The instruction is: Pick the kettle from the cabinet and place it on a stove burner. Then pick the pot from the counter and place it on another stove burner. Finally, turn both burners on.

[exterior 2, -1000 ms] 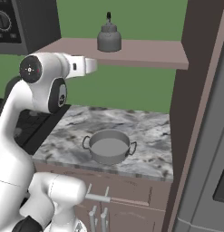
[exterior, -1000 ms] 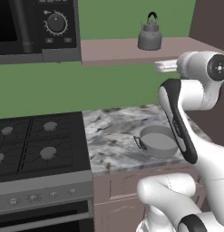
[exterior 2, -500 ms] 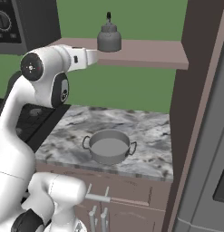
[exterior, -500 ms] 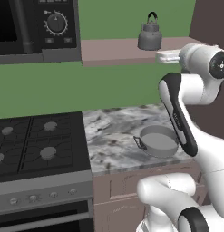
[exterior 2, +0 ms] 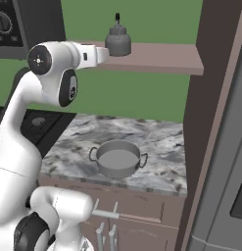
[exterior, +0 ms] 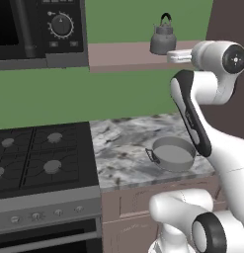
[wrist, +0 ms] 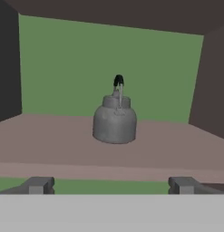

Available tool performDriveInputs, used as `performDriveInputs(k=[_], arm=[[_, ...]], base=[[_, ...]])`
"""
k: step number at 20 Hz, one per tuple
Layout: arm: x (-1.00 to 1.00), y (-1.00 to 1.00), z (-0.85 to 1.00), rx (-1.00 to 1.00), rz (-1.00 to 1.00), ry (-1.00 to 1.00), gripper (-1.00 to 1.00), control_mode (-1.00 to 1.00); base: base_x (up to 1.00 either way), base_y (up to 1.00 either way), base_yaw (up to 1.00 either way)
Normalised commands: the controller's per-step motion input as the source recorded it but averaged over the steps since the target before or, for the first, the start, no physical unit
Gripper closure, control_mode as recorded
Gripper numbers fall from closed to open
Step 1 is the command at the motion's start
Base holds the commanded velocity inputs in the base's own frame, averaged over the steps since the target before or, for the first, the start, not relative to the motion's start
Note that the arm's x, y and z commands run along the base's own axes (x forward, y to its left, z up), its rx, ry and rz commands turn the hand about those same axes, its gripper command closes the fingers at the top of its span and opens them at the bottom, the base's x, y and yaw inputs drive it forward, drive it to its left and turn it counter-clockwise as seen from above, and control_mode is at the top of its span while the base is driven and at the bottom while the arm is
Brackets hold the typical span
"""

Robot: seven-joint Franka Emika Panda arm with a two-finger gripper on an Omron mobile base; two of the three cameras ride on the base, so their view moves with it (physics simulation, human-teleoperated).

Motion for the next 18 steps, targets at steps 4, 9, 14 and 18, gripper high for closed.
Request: performDriveInputs(k=[4, 9, 14, 18], arm=[[0.15, -0.09, 0.01, 0.00, 0.00, 0.02, -1.00, -1.00], [0.25, -0.02, 0.00, 0.00, 0.00, 0.00, -1.00, -1.00], [0.26, 0.00, 0.10, 0.00, 0.00, 0.00, -1.00, -1.00], [0.26, 0.00, 0.19, 0.00, 0.01, 0.00, -1.00, -1.00]], base=[[0.00, 0.00, 0.00], [0.00, 0.00, 0.00], [0.00, 0.00, 0.00], [0.00, 0.00, 0.00]])
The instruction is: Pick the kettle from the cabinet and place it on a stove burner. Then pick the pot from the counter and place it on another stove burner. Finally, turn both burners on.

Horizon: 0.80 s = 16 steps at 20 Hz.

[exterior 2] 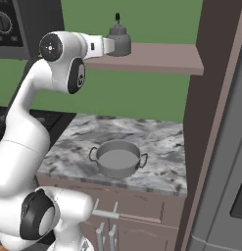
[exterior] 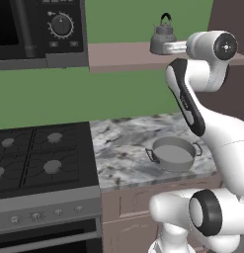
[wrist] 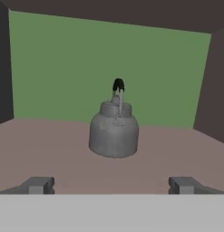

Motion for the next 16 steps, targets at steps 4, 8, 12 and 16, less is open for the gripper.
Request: performDriveInputs(k=[4, 8, 12, 16], arm=[[0.27, 0.00, 0.15, 0.00, 0.03, 0.00, -1.00, -1.00], [0.34, -0.05, 0.14, 0.00, 0.05, 0.00, -1.00, -1.00], [0.30, -0.15, 0.17, 0.00, 0.05, 0.00, -1.00, -1.00], [0.26, -0.18, 0.16, 0.00, 0.02, 0.00, -1.00, -1.00]], base=[[0.00, 0.00, 0.00], [0.00, 0.00, 0.00], [0.00, 0.00, 0.00], [0.00, 0.00, 0.00]])
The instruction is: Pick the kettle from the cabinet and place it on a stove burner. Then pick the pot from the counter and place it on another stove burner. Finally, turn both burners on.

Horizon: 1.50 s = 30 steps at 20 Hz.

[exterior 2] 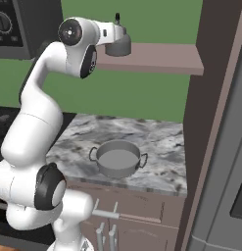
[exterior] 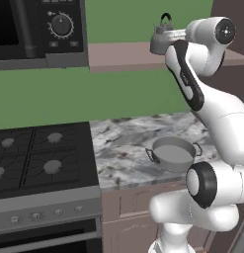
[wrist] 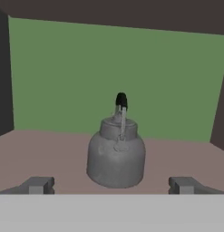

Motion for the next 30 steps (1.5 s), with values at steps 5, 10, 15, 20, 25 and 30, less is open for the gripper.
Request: performDriveInputs(k=[5, 10, 15, 20, 25, 30], arm=[[0.30, -0.08, 0.08, 0.00, 0.00, 0.00, -1.00, -1.00], [0.38, -0.01, 0.07, 0.00, 0.00, 0.00, -1.00, -1.00], [0.35, -0.03, 0.07, 0.00, 0.00, 0.00, -1.00, -1.00], [0.23, -0.13, 0.06, 0.00, 0.00, 0.00, -1.00, -1.00], [0.28, -0.05, 0.04, 0.00, 0.00, 0.00, -1.00, -1.00], [0.34, 0.00, 0.02, 0.00, 0.00, 0.00, -1.00, -1.00]], base=[[0.00, 0.00, 0.00], [0.00, 0.00, 0.00], [0.00, 0.00, 0.00], [0.00, 0.00, 0.00], [0.00, 0.00, 0.00], [0.00, 0.00, 0.00]])
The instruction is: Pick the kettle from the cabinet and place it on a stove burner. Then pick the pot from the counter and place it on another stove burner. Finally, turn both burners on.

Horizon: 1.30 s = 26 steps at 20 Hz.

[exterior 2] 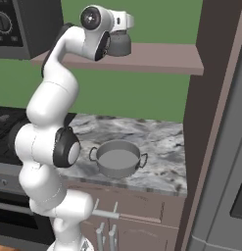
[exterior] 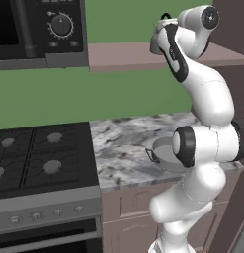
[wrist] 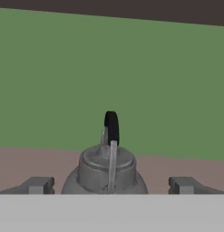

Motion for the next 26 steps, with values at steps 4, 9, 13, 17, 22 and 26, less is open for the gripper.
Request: performDriveInputs(k=[4, 9, 13, 17, 22, 26], arm=[[0.15, -0.01, 0.00, 0.00, 0.02, 0.00, -1.00, -1.00], [0.08, -0.06, 0.00, 0.00, 0.04, 0.00, -1.00, -1.00], [0.05, -0.12, 0.00, 0.00, 0.06, 0.00, -1.00, -1.00], [0.09, -0.14, 0.00, 0.00, 0.06, -0.01, -1.00, -1.00], [0.22, -0.02, 0.00, 0.00, 0.03, -0.01, -1.00, -1.00], [0.28, 0.00, 0.00, 0.00, 0.01, 0.00, -1.00, -1.00]], base=[[0.00, 0.00, 0.00], [0.00, 0.00, 0.00], [0.00, 0.00, 0.00], [0.00, 0.00, 0.00], [0.00, 0.00, 0.00], [0.00, 0.00, 0.00]])
